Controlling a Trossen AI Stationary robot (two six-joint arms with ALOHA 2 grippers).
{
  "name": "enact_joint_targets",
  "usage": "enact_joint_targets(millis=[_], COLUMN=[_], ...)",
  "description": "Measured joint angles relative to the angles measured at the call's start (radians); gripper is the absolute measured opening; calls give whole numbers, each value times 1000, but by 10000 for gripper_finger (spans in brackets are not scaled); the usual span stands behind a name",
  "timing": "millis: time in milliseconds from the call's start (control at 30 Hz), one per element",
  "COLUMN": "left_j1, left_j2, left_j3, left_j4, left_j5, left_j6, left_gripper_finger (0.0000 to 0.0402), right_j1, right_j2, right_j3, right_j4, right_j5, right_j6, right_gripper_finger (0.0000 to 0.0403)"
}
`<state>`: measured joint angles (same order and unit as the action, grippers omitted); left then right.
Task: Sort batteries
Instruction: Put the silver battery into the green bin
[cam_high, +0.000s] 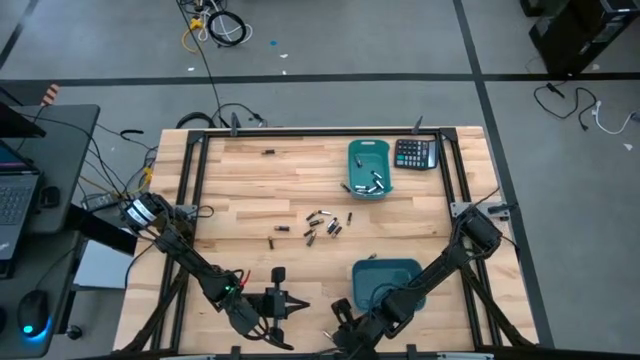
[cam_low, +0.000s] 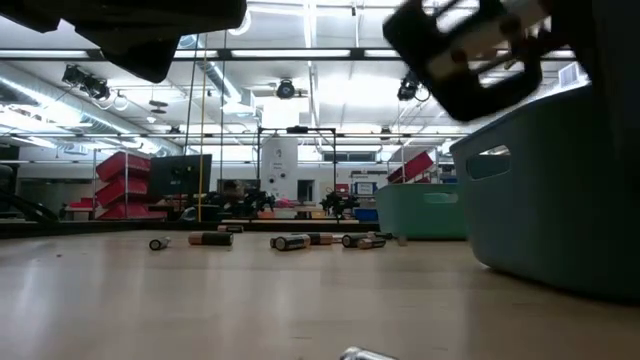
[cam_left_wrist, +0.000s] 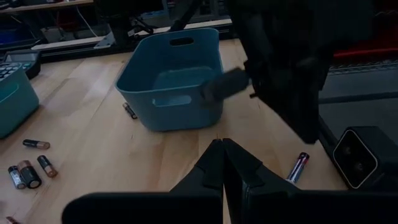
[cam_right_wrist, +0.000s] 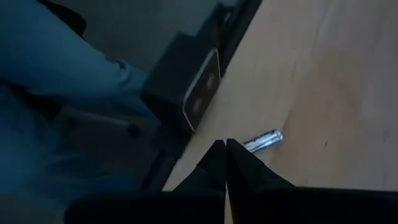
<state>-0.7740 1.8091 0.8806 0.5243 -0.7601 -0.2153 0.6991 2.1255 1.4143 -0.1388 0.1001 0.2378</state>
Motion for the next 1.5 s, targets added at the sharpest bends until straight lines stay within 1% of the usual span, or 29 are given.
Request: enact_joint_targets(millis=[133,433,667,900,1033,1100,1233,1333,1500], left_j1=[1,1,1,1,1,1,1,6,40], left_j2=[0,0,0,0,0,0,0,0,0], left_j3=[0,0,0,0,0,0,0,0,0], left_j4=[1,0,-2,-5,-4,-5,-26,-37,-33], left_j5=[0,0,1,1,2,5,14,12,14], left_j6=[1,1,2,2,1,2,-1,-1,-33], left_gripper_finger=[0,0,0,0,0,0,0,0,0], right_j1=[0,-22,-28,-46,-72,-77,-80,-80,-81], right_j2=[31,44,78,75,58,33,-62,-140,-283], right_j3=[0,2,0,1,-1,-1,0,0,0], right_j4=[38,109,93,46,24,23,-2,-84,-281], right_j5=[-7,-18,-23,80,113,125,130,125,121], right_j6=[-5,-58,-54,-70,-98,-113,-143,-134,-32], right_gripper_finger=[0,0,0,0,0,0,0,0,0])
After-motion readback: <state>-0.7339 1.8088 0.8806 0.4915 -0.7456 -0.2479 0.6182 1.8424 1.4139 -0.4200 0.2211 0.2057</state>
